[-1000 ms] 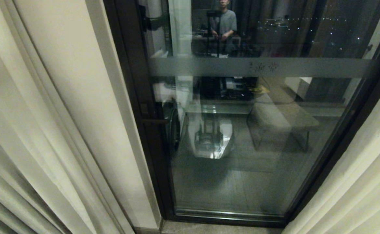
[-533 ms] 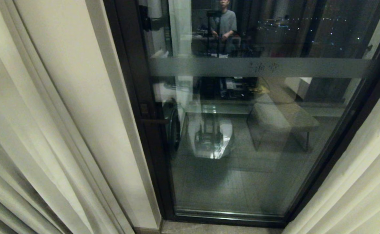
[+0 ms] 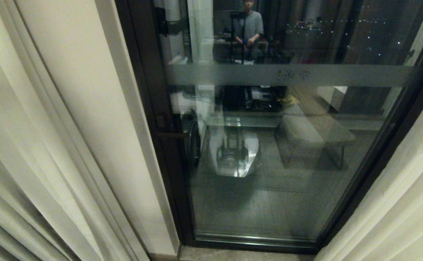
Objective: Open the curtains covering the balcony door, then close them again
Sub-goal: Pull the inner curtains open on both sides
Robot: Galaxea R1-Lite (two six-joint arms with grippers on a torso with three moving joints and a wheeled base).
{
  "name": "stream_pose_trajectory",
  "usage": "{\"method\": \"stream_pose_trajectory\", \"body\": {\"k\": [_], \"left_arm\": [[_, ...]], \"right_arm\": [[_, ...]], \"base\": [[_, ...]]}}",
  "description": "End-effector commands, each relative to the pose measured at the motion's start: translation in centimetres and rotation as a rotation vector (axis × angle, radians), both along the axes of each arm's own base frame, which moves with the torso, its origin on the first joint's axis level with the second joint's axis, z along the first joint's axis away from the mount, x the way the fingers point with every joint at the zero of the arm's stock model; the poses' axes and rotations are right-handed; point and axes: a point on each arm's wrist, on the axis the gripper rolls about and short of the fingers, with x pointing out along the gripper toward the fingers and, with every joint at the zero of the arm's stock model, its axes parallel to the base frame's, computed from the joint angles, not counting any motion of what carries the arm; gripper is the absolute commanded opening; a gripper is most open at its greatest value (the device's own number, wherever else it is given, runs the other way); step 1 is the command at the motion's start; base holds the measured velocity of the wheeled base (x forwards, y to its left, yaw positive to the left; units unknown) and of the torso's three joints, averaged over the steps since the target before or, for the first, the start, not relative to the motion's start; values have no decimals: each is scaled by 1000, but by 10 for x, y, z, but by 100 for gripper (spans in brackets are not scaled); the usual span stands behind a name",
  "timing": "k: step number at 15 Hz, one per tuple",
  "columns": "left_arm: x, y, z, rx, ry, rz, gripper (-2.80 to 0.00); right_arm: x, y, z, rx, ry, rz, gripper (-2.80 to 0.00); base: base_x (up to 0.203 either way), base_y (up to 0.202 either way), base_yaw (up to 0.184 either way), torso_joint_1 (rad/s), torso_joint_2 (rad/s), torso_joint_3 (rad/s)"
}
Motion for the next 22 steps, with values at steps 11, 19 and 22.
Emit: {"method": "stream_pose_trajectory", "body": {"k": [11, 19, 22], "left_arm": [[3, -67, -36, -9, 112, -364, -280], [-58, -109, -109, 53, 334, -443, -280], [-96, -113, -152, 57, 346, -440, -280]], "right_arm": [[0, 0, 0, -1, 2, 2, -280], [0, 0, 0, -1, 2, 2, -280], [0, 0, 0, -1, 2, 2, -280]], "base": [[0, 0, 0, 0, 0, 0], [0, 0, 0, 0, 0, 0], [0, 0, 0, 0, 0, 0]]}}
